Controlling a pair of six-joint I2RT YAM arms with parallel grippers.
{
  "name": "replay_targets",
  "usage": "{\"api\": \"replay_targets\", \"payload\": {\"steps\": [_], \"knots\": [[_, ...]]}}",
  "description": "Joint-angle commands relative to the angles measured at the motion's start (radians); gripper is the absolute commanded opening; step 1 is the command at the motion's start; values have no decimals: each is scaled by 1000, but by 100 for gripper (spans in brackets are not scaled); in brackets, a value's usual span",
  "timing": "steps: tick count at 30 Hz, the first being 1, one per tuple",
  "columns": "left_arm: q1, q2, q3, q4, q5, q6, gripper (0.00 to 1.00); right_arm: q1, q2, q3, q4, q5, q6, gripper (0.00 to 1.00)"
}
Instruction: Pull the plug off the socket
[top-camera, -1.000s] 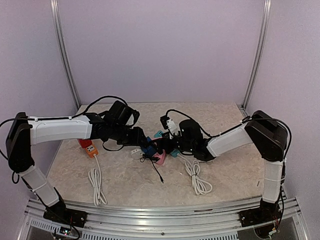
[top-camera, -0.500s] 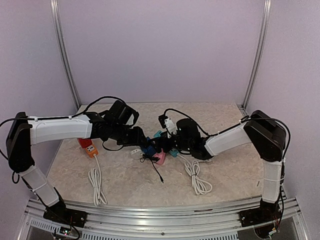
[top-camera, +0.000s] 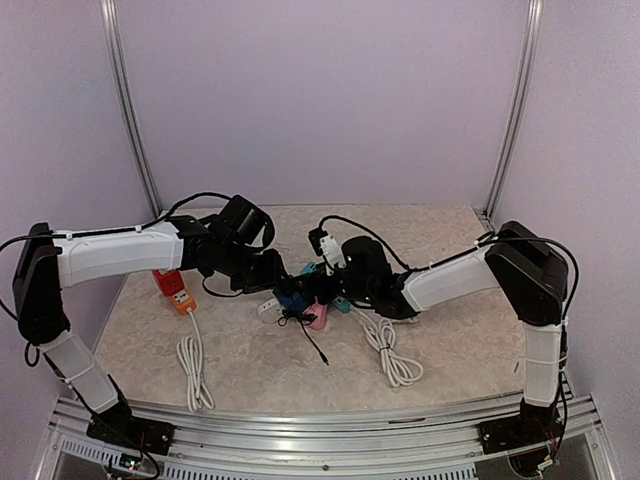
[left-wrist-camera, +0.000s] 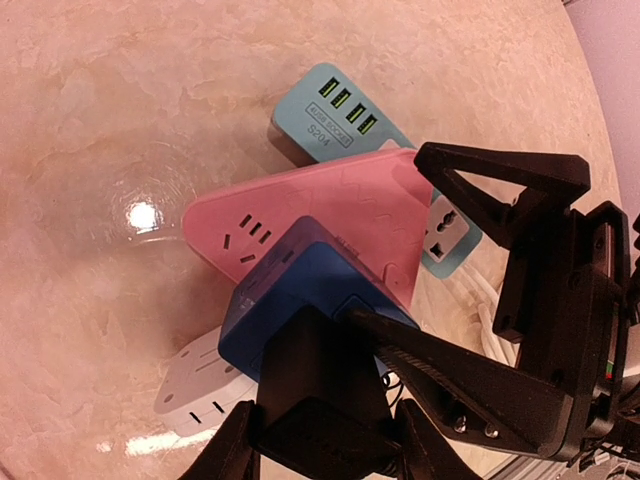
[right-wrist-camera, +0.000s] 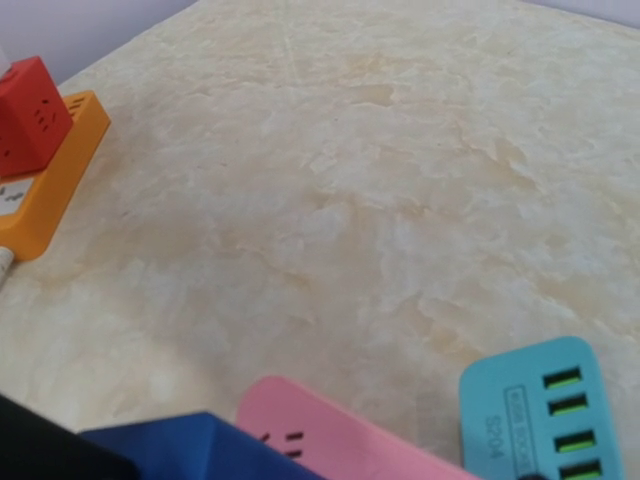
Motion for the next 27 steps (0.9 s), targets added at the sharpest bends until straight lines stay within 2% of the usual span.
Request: {"api": "replay_targets", "payload": {"steps": [1,13,18,20,24,27], "knots": [[-21,-37,74,87,123,-61,9,7,71,-2,-159,83,-32,83],[-18,-85,58,104,122,-42,1,7,78,-7,-193,122,-33,80],[-11,-94,35,115,128,-36,0,7,75,-12,-199,135,-35,80],[-11,-94,24,130,144,-27,8,7,70,-17,-194,133,-34,80],[-11,-97,4,140,149,1,40,6,48,-40,-166,109,-41,80],[-6,-106,-4,136,164,35,50,7,27,-53,-151,102,-49,81]]}}
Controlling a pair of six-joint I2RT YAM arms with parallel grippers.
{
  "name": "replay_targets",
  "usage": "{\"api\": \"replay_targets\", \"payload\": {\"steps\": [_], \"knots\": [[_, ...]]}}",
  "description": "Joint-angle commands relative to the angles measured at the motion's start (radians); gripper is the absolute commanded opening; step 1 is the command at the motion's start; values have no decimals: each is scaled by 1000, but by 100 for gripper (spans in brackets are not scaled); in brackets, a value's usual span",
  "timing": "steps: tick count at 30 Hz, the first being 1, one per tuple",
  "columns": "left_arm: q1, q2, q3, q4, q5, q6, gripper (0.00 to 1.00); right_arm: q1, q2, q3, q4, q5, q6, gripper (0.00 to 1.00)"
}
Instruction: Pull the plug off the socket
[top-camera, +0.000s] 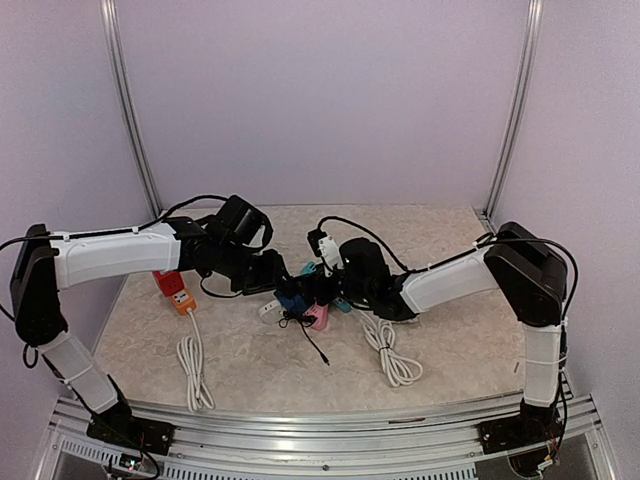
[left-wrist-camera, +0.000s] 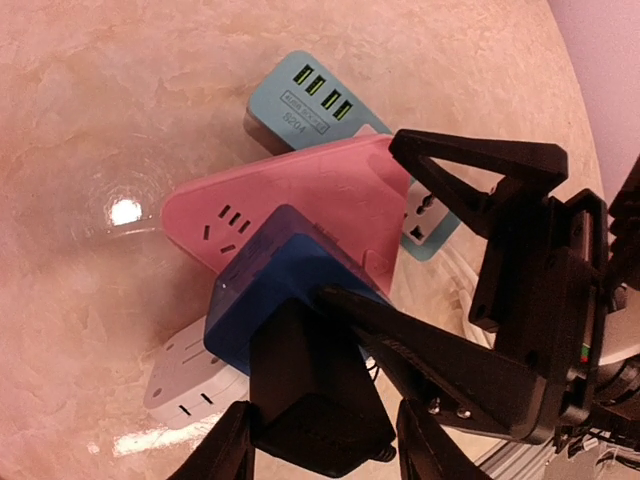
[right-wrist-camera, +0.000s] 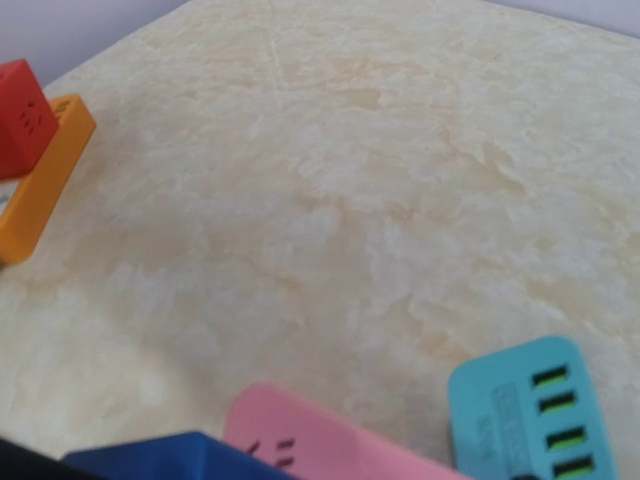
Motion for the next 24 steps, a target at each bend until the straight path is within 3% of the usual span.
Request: {"api": "replay_targets", "payload": {"steps": [1,4,9,12,18,24], "knots": [[-11,-98,8,124,132,53,53,-6,16,-61,-142,55,-47,81],[4,-123,-14,115,133,77,60,-8,2,-60,-138,62,-54,81],[17,-209,-109,158,97,158,80,-29,-24,-72,-143,66,-62,81],[19,-284,-225,237,5,215,82,-50,-58,-101,-123,51,-68,82],[-23,-447,-513,492,-92,478,86,-66,-132,-159,-72,-5,-108,87],[-13,-507,-610,525,-96,611,85,-66,-209,-197,-59,-38,-120,95]]}}
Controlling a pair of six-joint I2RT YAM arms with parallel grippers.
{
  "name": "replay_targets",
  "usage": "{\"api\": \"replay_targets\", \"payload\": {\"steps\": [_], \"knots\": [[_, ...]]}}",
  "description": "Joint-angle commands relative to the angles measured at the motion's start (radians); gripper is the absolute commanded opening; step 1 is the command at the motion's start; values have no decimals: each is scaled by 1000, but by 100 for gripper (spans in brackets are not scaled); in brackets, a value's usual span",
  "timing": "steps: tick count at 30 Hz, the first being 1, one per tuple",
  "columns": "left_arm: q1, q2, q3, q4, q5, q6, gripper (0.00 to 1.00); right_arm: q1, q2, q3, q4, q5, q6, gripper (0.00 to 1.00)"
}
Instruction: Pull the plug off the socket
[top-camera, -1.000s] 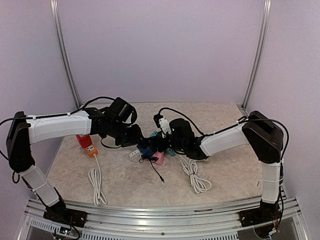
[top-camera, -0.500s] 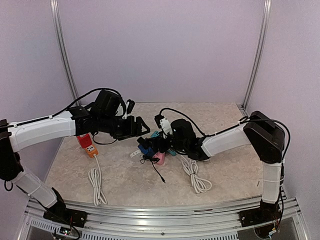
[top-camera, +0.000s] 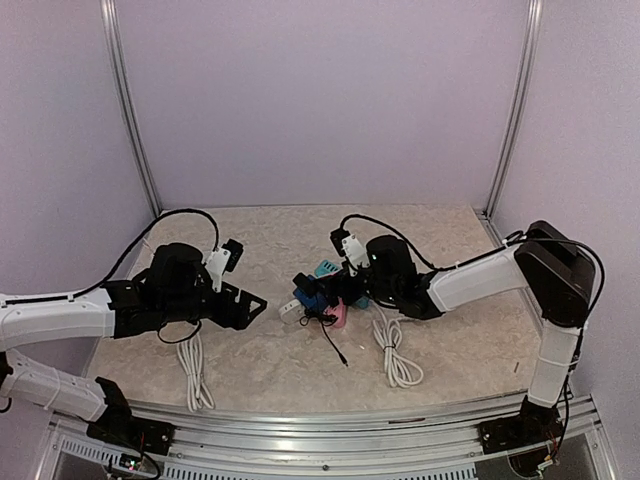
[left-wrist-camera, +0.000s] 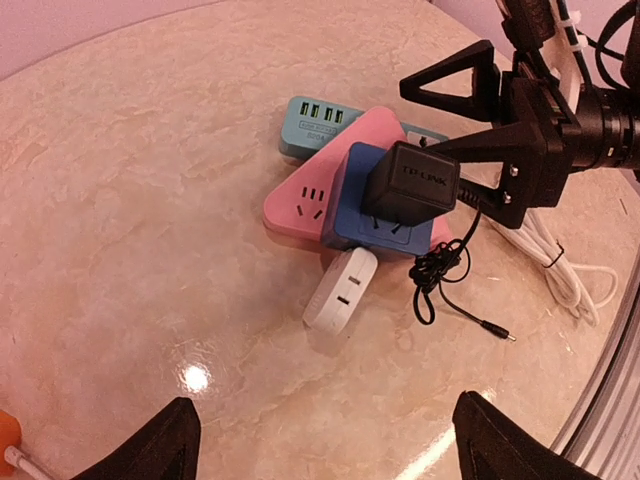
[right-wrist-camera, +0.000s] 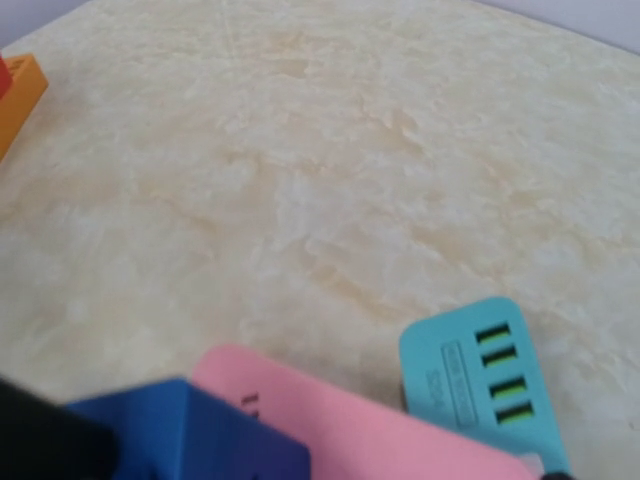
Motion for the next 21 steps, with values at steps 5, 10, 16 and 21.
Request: {"api": "replay_targets", "payload": {"steps": [5,10,16,21], "knots": [[0,11,-122,279,-2,230,81,-6,-133,-56,-68,-22,-36,100],[-6,87,-162,414,53,254,79,7,-200,-115,-46,-58,-58,100],[-12,109,-172,462,46,254,79,78,-190,-126,-83,1,-122,100],[-12,86,-190,469,11,254,84,145,-119,-87,-113,122,-190,100]]}}
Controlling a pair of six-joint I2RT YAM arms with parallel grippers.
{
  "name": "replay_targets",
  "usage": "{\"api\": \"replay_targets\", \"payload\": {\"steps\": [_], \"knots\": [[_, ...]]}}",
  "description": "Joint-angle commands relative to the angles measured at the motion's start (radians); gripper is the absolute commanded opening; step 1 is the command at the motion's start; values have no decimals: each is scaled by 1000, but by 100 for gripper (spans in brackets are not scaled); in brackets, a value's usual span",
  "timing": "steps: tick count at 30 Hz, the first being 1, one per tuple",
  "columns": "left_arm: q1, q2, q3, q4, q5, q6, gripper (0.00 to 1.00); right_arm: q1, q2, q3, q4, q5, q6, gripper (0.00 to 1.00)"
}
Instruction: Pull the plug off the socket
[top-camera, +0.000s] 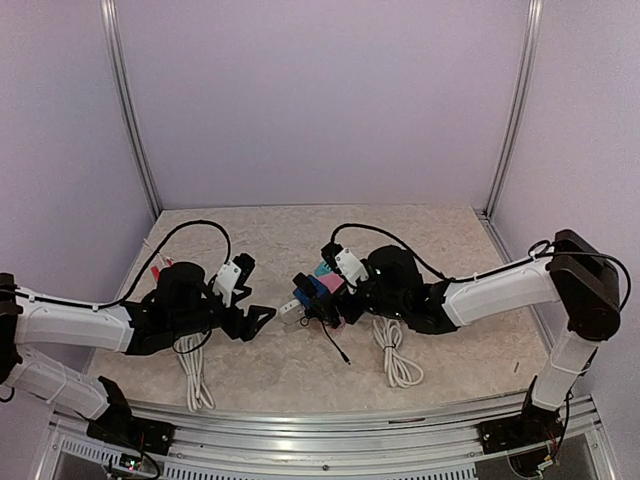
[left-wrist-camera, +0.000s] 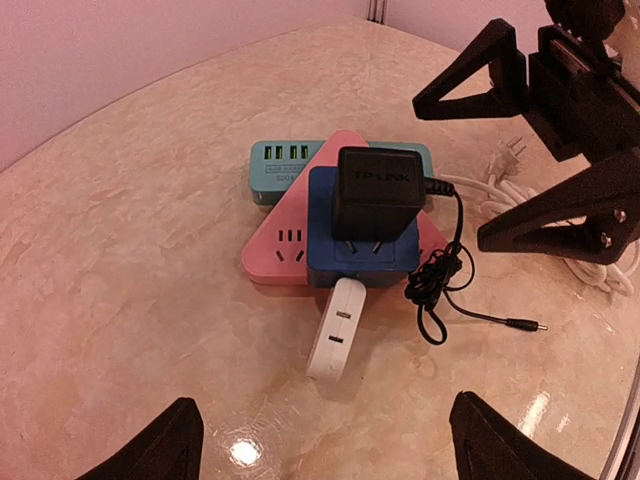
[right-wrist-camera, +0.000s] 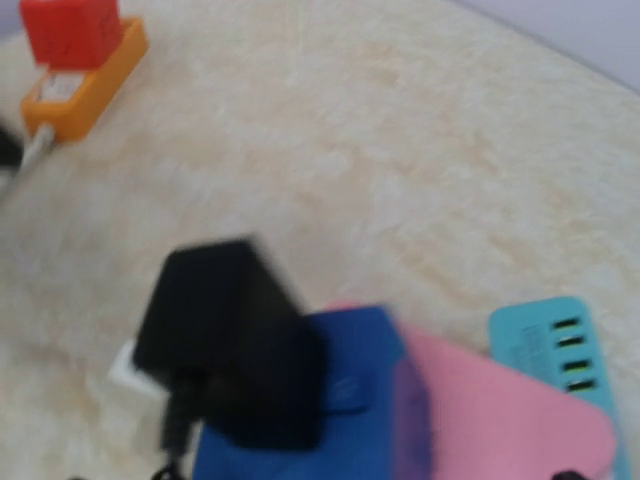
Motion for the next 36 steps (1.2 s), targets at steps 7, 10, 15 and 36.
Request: {"api": "replay_targets", "payload": {"steps": [7,10,15,36], "knots": [[-5,-34,-53,72,-17,13,87,57,140,93,-97,280,-75,100],[-5,-26,-56,89,-18,25,88,58,175,135,-128,302,-77,100],[-11,20,-48,114,-17,68,88,58,214,188,-144,312,-91,99],[-7,90,-38,180,-19,102,87,57,215,242,-136,231,-116,100]]}}
